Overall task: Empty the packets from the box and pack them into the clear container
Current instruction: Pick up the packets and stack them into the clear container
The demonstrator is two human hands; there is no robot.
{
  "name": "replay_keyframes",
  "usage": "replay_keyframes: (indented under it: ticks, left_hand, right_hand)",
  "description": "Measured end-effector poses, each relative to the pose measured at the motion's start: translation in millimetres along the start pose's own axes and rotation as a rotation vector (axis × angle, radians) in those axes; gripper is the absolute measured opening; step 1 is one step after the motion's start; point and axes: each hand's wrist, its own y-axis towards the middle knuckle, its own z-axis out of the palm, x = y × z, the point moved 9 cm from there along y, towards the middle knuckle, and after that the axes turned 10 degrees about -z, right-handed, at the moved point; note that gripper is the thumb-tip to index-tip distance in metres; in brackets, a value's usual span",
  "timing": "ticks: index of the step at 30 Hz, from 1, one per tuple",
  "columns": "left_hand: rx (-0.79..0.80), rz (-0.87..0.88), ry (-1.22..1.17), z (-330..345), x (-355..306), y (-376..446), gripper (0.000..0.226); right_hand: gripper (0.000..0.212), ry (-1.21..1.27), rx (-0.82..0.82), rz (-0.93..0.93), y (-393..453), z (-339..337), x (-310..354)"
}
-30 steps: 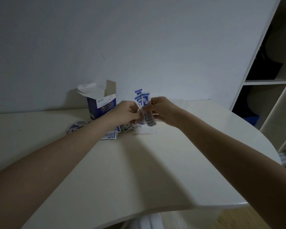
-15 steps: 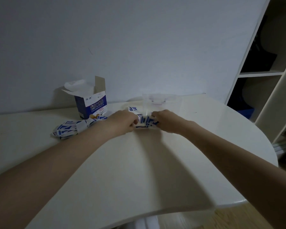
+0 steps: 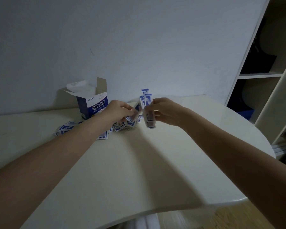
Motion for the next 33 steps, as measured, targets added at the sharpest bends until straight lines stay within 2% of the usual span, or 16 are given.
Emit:
replay_keyframes:
  ticks: [2,5,8,10,12,15,18,20,22,27,31,33]
  left_hand:
    - [0.037,0.035,0.060,10,-9,-6,0.020]
    - [0.094,0.082,0.219,21,-14,-10,0.021]
    - [0.054,0.064,0.267,14,-5,-5,0.033]
    - [0.025,0.068,0.386,15,1,-4,0.042]
    - [0.049,0.093,0.523,25,3,-8,0.043]
    - [0.112,0.195,0.656,46,2,-19,0.017]
    - [0.092,0.237,0.661,53,1,-19,0.006]
    - [0.078,0.245,0.629,52,-1,-18,0.017]
    - [0.070,0.256,0.646,52,-3,-16,0.007]
    - [0.060,0.253,0.616,55,-4,-13,0.016]
    - [0.084,0.189,0.520,56,-1,-11,0.023]
    - [0.102,0.178,0.545,56,-2,-11,0.025]
  right_hand:
    - [0.013,-0.147,0.000,-0.065,2,7,5]
    - [0.005,-0.767,-0.097,-0.285,1,1,33]
    - [0.026,-1.366,0.092,-0.451,-4,16,36]
    - [0.030,-1.573,0.225,-0.436,-6,20,17]
    - [0.024,-1.586,0.319,-0.373,-8,21,-3]
    - [0.019,-1.448,0.348,-0.316,-10,20,-14]
    - [0.025,-1.374,0.361,-0.214,-7,6,-20]
    - [0.035,-1.443,0.366,-0.141,-5,-9,-22]
    - [0.041,-1.501,0.369,-0.078,-5,-25,-23]
    - [0.016,-1.259,0.346,-0.077,-8,-27,-21]
    - [0.015,-1.232,0.357,-0.106,-7,-23,-21]
    - [0.016,-1.262,0.382,-0.120,-8,-20,-20]
